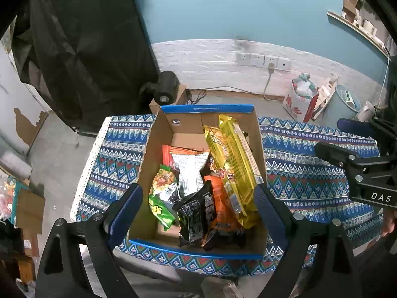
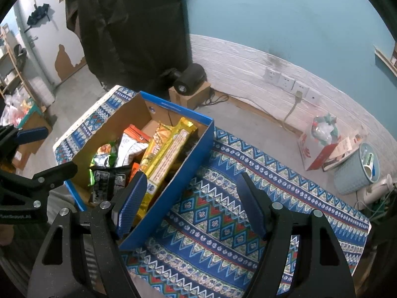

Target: Organize snacks

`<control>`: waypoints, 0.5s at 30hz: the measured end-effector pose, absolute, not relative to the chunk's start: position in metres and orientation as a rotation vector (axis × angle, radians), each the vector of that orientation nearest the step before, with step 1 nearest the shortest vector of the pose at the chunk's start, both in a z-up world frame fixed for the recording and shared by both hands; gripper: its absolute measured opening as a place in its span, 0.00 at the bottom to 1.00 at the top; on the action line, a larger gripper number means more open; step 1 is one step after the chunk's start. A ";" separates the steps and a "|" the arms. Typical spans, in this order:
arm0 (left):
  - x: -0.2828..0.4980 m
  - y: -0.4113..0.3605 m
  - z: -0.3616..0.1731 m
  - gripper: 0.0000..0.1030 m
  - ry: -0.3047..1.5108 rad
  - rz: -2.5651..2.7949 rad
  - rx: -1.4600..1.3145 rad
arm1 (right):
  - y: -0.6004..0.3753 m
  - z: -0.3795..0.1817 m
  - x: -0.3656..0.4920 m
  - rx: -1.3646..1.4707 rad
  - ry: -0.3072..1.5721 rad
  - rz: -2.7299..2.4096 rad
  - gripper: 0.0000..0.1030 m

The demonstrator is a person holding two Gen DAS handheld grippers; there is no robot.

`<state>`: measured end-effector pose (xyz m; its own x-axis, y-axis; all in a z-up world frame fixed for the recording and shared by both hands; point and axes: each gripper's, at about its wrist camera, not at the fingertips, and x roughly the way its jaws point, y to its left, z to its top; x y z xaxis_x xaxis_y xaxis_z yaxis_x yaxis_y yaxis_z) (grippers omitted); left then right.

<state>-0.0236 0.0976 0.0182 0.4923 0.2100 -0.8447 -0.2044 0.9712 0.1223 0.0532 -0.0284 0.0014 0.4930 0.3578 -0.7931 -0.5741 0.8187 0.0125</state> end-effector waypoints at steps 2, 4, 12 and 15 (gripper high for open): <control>-0.024 0.097 0.018 0.89 1.029 0.249 0.005 | -0.029 0.001 0.053 -0.268 0.892 0.574 0.71; -0.024 0.096 0.018 0.89 1.030 0.246 0.006 | -0.028 0.001 0.052 -0.269 0.889 0.574 0.71; -0.023 0.096 0.014 0.89 1.049 0.252 0.002 | -0.026 0.001 0.051 -0.288 0.893 0.582 0.71; -0.025 0.097 0.014 0.89 1.050 0.252 -0.001 | -0.026 0.001 0.051 -0.289 0.892 0.581 0.71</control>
<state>-0.0246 0.0971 0.0139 0.4714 0.2053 -0.8577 -0.2067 0.9712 0.1188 0.0509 -0.0261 0.0010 0.4889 0.3537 -0.7974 -0.5861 0.8103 0.0001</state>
